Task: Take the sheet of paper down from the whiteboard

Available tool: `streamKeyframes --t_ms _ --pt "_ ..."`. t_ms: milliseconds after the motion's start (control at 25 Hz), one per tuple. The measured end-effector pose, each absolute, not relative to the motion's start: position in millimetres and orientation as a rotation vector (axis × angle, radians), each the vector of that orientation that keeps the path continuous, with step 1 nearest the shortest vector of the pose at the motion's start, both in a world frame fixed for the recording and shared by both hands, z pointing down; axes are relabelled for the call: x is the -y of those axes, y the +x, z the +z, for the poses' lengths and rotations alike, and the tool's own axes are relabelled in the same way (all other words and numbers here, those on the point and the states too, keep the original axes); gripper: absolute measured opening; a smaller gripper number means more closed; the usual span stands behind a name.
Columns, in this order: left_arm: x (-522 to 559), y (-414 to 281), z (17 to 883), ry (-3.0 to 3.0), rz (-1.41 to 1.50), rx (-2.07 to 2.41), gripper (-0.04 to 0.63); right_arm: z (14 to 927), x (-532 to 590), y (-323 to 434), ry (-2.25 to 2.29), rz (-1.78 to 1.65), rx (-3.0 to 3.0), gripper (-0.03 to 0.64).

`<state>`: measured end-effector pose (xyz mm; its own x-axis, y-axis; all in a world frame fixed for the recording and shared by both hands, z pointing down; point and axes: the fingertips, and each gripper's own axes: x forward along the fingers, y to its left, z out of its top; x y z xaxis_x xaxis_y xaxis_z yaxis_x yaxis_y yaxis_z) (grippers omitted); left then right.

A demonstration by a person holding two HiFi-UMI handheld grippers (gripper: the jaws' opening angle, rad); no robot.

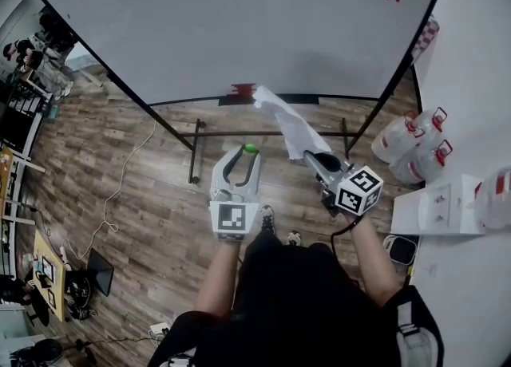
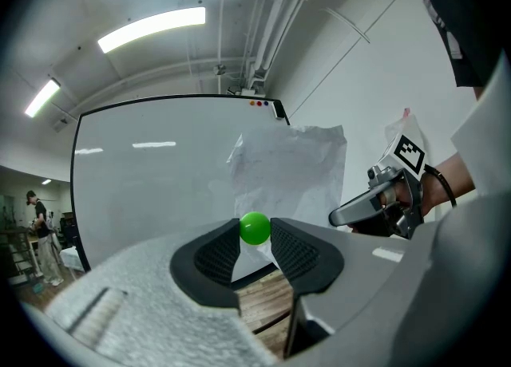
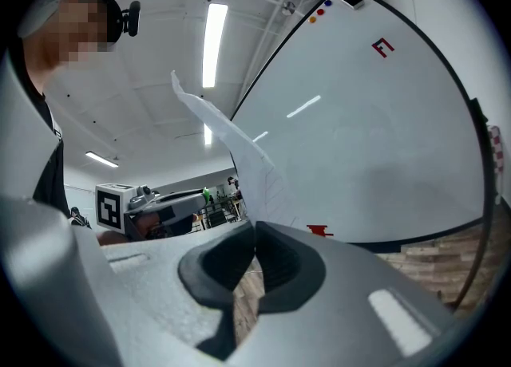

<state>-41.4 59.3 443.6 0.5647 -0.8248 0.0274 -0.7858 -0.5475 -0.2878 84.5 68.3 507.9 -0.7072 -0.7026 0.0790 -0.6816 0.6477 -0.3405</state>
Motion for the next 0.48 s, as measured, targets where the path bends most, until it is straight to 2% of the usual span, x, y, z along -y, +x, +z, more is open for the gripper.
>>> streamKeyframes --t_ms 240,400,480 --pt "-62.2 -48.3 444.0 -2.561 -0.227 -1.351 0.130 507.2 -71.8 78.1 -1.175 -0.546 -2.799 0.005" --pt "-63.7 -55.0 447.0 -2.497 -0.340 -1.341 0.130 505.9 -73.6 75.8 -1.169 -0.542 -2.811 0.005" --pt "-66.1 -54.5 446.2 -2.529 -0.281 -1.355 0.130 506.4 -74.2 74.4 -1.163 -0.542 -2.817 0.005"
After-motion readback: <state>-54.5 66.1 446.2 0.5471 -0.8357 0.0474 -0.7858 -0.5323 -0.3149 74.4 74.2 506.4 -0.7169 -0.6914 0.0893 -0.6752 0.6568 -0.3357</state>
